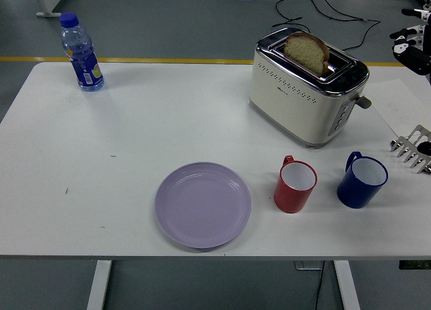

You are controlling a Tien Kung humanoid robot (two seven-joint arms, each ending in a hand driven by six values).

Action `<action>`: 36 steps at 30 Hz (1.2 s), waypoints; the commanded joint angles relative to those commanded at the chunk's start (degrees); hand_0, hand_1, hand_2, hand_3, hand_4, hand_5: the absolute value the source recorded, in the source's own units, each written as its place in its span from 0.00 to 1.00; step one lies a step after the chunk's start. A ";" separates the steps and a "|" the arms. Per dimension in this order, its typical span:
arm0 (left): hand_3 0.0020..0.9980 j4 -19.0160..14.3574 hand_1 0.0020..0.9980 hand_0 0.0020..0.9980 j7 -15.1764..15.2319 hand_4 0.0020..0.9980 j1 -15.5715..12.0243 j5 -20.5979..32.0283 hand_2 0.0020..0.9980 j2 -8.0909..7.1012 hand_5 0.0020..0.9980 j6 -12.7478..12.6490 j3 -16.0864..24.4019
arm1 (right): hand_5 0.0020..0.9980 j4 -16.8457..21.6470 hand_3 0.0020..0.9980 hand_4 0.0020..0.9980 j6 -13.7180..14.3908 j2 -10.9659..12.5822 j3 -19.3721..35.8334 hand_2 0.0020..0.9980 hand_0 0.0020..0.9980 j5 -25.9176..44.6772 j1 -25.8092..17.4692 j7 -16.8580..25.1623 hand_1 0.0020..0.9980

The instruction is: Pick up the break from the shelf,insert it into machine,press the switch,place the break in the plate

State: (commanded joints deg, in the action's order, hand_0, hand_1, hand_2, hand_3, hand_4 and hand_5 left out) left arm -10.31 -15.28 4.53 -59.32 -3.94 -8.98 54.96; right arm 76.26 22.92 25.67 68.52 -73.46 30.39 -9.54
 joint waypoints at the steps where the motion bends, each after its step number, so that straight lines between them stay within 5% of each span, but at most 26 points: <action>1: 0.61 0.00 0.57 0.66 0.01 0.32 -0.01 0.02 0.59 0.00 0.99 -0.01 0.00 | 0.00 0.10 0.74 0.37 -0.24 0.18 0.08 0.38 0.27 -0.08 -0.49 -0.07 0.29; 10: 0.61 0.00 0.57 0.66 0.03 0.32 -0.07 -0.24 0.59 -0.02 0.99 0.04 0.19 | 0.00 1.05 0.74 0.38 -5.84 2.17 1.19 0.34 0.14 -7.09 -4.99 -4.08 0.23; 19: 0.61 0.00 0.57 0.66 -0.07 0.32 -0.11 -0.44 0.59 0.04 0.99 0.08 0.28 | 0.00 -0.46 0.72 0.39 -10.09 1.85 -1.92 0.33 0.13 -10.22 -5.40 -6.65 0.21; 36: 0.61 0.00 0.57 0.66 -0.12 0.32 0.01 -0.11 0.59 0.09 1.00 0.05 -0.06 | 0.03 -3.24 0.72 0.40 -11.86 -0.07 -5.40 0.32 0.11 -11.11 -4.24 -7.75 0.21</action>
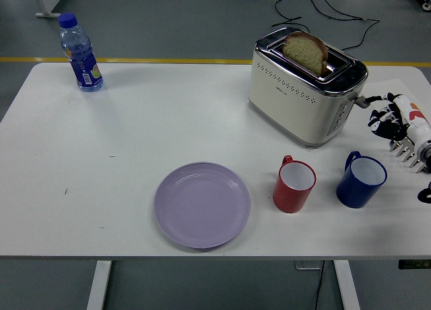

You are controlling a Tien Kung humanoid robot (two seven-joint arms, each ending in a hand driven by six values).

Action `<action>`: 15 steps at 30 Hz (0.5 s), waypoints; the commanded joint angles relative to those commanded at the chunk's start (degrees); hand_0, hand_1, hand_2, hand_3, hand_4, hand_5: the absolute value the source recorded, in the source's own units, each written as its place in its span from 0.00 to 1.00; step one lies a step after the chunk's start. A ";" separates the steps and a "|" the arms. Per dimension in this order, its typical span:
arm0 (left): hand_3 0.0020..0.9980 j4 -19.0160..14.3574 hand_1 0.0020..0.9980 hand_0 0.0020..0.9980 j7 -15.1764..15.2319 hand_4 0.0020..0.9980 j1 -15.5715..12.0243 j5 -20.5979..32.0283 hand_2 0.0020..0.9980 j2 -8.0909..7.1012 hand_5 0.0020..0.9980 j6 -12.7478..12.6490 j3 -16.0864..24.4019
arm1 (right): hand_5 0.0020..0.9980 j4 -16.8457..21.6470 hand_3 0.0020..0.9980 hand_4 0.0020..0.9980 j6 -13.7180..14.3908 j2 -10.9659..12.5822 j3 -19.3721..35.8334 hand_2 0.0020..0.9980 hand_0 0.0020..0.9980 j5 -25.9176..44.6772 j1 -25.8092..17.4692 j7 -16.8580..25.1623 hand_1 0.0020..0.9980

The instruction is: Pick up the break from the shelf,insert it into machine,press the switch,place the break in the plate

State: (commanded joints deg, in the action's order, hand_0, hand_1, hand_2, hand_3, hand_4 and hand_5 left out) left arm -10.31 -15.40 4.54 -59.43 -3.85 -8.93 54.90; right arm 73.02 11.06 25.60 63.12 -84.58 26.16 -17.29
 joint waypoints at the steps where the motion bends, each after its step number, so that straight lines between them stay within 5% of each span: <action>1: 0.61 0.00 0.57 0.66 -0.01 0.32 0.00 -0.04 0.59 0.00 1.00 0.02 -0.01 | 0.03 0.04 0.72 0.40 -0.01 -0.04 -0.07 0.32 0.11 -0.09 -0.03 -0.03 0.21; 15: 0.61 0.00 0.57 0.66 -0.17 0.32 -0.15 -0.48 0.59 0.07 1.00 0.03 0.17 | 0.04 -1.45 0.71 0.40 -0.03 -0.45 -0.53 0.32 0.10 -0.24 0.14 -0.40 0.20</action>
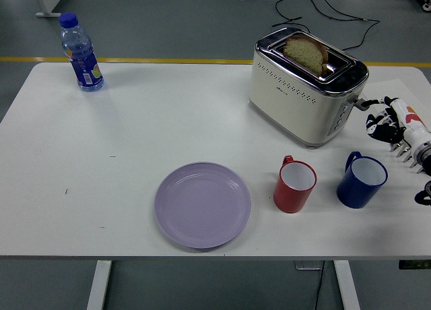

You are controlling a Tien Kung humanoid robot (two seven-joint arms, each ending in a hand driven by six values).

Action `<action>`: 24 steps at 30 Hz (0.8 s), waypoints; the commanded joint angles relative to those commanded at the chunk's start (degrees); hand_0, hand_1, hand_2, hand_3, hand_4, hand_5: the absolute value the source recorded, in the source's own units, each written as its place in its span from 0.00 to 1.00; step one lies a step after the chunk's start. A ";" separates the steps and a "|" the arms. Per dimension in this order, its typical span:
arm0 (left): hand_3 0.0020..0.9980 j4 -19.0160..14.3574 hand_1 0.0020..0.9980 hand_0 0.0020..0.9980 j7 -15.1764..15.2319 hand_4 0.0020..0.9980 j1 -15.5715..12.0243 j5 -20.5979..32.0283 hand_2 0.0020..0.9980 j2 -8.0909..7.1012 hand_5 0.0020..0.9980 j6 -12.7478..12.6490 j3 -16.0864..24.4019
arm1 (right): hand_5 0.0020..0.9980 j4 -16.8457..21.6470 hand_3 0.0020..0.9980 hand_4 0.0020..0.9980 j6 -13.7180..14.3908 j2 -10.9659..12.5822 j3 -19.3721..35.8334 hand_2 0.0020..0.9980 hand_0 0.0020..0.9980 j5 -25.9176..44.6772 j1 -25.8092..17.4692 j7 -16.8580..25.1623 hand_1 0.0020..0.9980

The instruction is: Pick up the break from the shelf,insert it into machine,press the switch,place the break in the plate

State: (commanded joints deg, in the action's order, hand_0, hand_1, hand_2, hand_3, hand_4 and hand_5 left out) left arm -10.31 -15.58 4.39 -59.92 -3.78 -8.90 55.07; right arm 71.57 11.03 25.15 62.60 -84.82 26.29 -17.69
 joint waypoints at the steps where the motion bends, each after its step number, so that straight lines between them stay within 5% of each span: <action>1: 0.61 0.00 0.57 0.66 -0.03 0.31 -0.01 -0.08 0.59 0.01 1.00 0.01 0.05 | 0.05 -0.21 0.71 0.41 0.00 -0.07 -0.09 0.32 0.10 0.12 -0.03 -0.02 0.20; 24: 0.61 0.00 0.57 0.66 -0.04 0.31 -0.16 0.34 0.59 0.05 0.99 0.07 -0.44 | 0.06 -4.27 0.71 0.41 -0.19 -1.13 -1.16 0.31 0.10 0.05 0.68 -0.52 0.19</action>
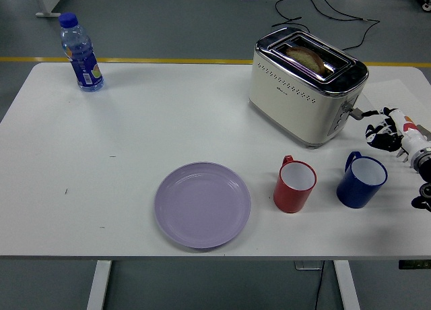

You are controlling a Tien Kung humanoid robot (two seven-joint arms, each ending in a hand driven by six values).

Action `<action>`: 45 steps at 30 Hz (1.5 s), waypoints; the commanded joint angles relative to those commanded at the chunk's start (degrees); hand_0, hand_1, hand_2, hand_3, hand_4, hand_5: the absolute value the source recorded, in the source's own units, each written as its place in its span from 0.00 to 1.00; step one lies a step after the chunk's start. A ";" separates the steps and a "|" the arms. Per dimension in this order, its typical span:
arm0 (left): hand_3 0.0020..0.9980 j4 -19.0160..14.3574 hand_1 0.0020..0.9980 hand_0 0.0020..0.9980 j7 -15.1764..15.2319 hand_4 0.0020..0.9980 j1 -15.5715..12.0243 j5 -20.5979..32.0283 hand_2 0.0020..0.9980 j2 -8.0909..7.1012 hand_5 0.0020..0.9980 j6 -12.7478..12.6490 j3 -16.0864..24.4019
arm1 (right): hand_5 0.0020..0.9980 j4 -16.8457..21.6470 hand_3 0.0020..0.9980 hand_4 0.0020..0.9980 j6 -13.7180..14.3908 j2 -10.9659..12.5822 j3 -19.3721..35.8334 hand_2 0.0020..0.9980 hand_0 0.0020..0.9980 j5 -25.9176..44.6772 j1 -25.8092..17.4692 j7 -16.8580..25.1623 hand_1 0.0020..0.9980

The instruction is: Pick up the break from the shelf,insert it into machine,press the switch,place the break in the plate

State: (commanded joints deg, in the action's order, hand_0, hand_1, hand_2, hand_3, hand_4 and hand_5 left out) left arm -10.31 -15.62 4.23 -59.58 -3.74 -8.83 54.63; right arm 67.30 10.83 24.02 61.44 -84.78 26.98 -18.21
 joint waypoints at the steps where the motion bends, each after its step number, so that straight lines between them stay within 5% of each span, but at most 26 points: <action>1: 0.61 0.00 0.57 0.66 0.01 0.31 0.04 0.10 0.59 -0.01 0.99 -0.01 -0.09 | 0.06 -0.22 0.71 0.41 0.03 0.00 0.18 0.31 0.10 -0.32 0.05 -0.12 0.19; 18: 0.61 0.00 0.57 0.66 0.08 0.31 0.26 0.44 0.59 -0.06 0.99 0.01 -0.33 | 0.07 -0.19 0.70 0.41 2.18 0.65 4.79 0.32 0.11 -6.51 -0.31 -3.38 0.20; 19: 0.61 0.00 0.57 0.66 0.09 0.31 0.26 0.47 0.59 -0.06 0.99 0.01 -0.35 | 0.39 0.01 0.92 0.65 1.88 0.69 5.21 0.51 0.33 -6.97 -0.36 -3.08 0.39; 24: 0.61 0.00 0.57 0.66 0.08 0.31 0.28 0.52 0.59 -0.09 0.99 0.02 -0.42 | 0.39 1.24 0.92 0.65 0.18 1.06 6.88 0.51 0.33 -5.69 0.02 -0.77 0.39; 25: 0.61 0.00 0.57 0.66 0.07 0.31 0.28 0.51 0.59 -0.09 0.99 0.02 -0.40 | 0.50 1.50 1.00 0.78 0.26 1.11 7.06 0.87 0.72 -5.07 0.14 -0.39 0.70; 36: 0.61 0.00 0.57 0.66 0.10 0.31 0.57 1.04 0.59 -0.18 0.99 0.01 -0.90 | 0.50 4.18 1.00 0.79 3.85 0.72 6.86 0.94 0.82 -2.43 3.03 2.18 0.78; 45: 0.61 0.00 0.57 0.66 -0.06 0.32 0.86 1.51 0.58 -0.27 0.99 0.07 -1.39 | 0.46 2.15 0.96 0.79 2.08 -0.95 2.20 0.94 0.86 -3.60 13.60 3.67 0.81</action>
State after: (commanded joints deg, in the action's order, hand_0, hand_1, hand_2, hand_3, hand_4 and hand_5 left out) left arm -10.31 -15.68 5.08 -58.07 -4.01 -8.76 53.24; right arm 69.44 12.91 23.07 63.64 -88.38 40.58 -14.54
